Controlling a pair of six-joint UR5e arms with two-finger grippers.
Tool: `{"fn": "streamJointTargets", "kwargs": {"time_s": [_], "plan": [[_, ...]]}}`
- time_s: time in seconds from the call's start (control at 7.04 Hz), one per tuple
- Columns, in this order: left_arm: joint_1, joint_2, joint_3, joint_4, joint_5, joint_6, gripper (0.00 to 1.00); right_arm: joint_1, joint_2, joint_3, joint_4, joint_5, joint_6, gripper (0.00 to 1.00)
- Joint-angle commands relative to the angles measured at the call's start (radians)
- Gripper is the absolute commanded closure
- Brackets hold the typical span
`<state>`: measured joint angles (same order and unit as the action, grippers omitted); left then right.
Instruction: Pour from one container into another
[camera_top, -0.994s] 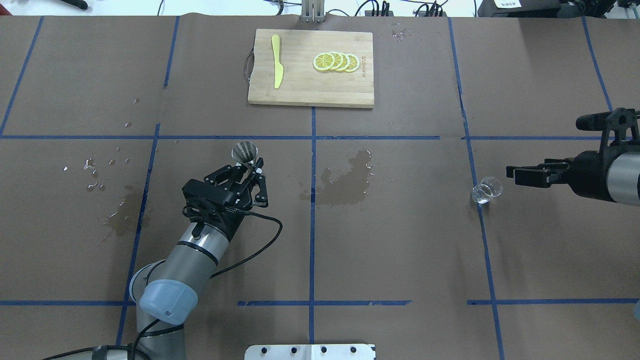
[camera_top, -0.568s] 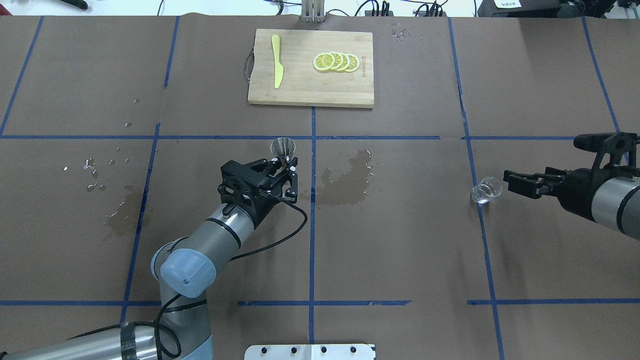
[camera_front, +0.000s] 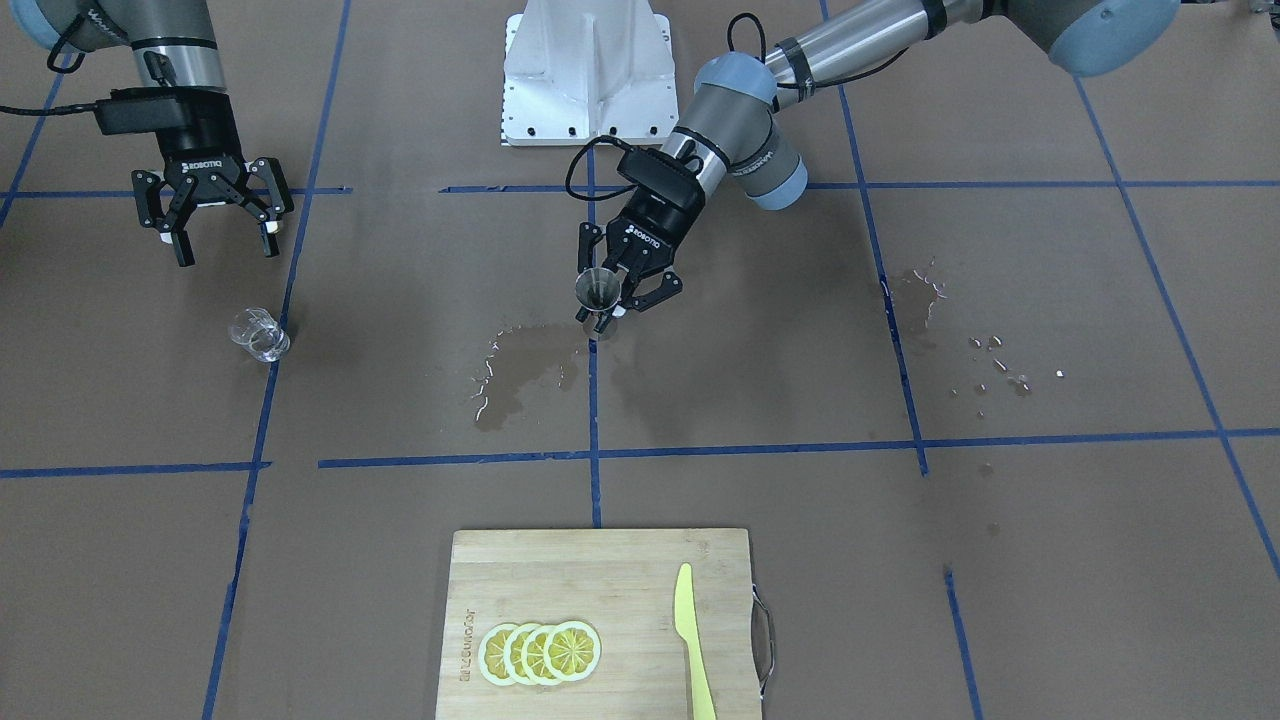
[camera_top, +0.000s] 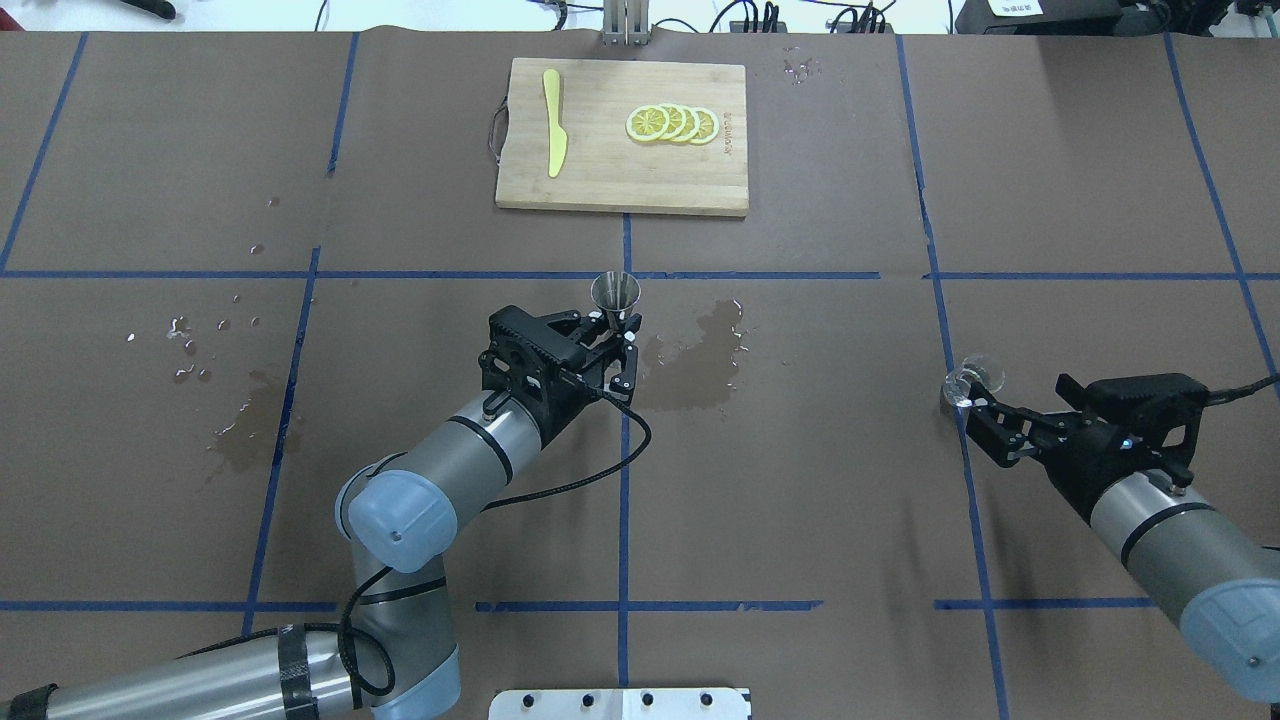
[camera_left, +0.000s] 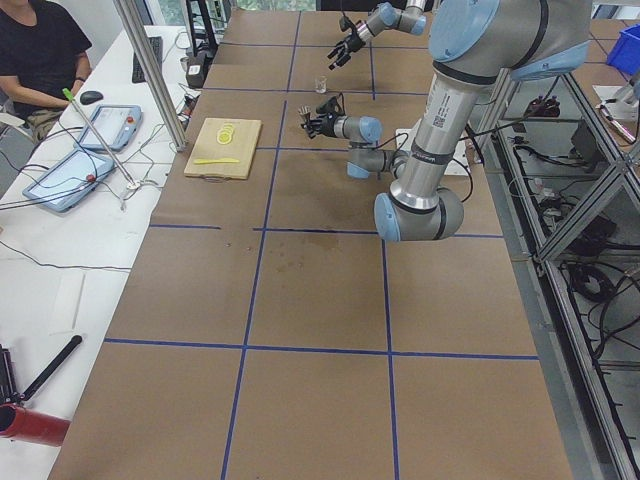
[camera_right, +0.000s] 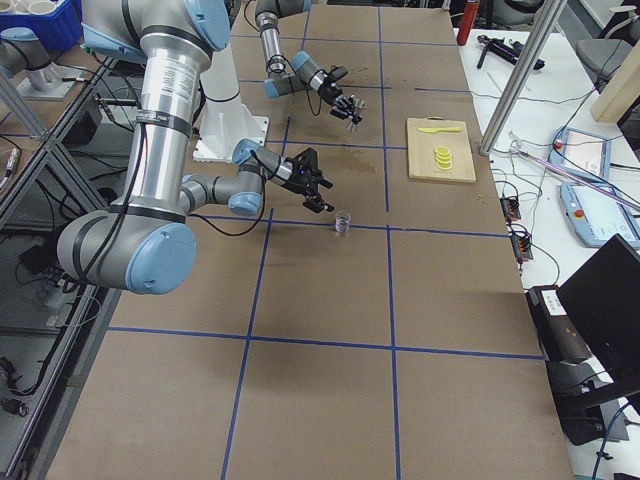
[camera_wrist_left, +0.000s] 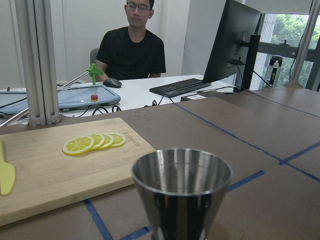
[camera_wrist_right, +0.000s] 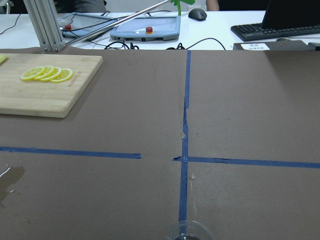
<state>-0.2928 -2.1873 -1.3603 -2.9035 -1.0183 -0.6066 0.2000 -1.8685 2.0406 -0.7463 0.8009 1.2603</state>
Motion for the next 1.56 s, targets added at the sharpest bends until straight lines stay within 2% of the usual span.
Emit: {"fn": "streamJointTargets", "kwargs": {"time_s": [0.0,0.14,0.28,0.43,0.71,1.42], "plan": [[0.0,-0.002,0.004,0.0,-0.005,0.001,1.0,-0.083,0.05,-0.127,0.004,-0.205,0.048,0.0],[0.0,-0.002,0.004,0.0,-0.005,0.001,1.0,-0.102,0.074,-0.14,0.004,-0.263,0.056,0.0],[0.0,-0.002,0.004,0.0,-0.005,0.001,1.0,-0.103,0.08,-0.201,0.005,-0.272,0.074,0.0],[0.0,-0.002,0.006,0.0,-0.005,0.001,1.0,-0.102,0.127,-0.223,0.005,-0.282,0.097,0.01],[-0.003,0.0,0.006,0.0,-0.003,0.001,1.0,-0.1,0.15,-0.281,0.005,-0.307,0.099,0.01],[-0.003,0.004,0.0,0.0,-0.002,0.002,1.0,-0.088,0.186,-0.358,0.01,-0.302,0.099,0.02]]}}
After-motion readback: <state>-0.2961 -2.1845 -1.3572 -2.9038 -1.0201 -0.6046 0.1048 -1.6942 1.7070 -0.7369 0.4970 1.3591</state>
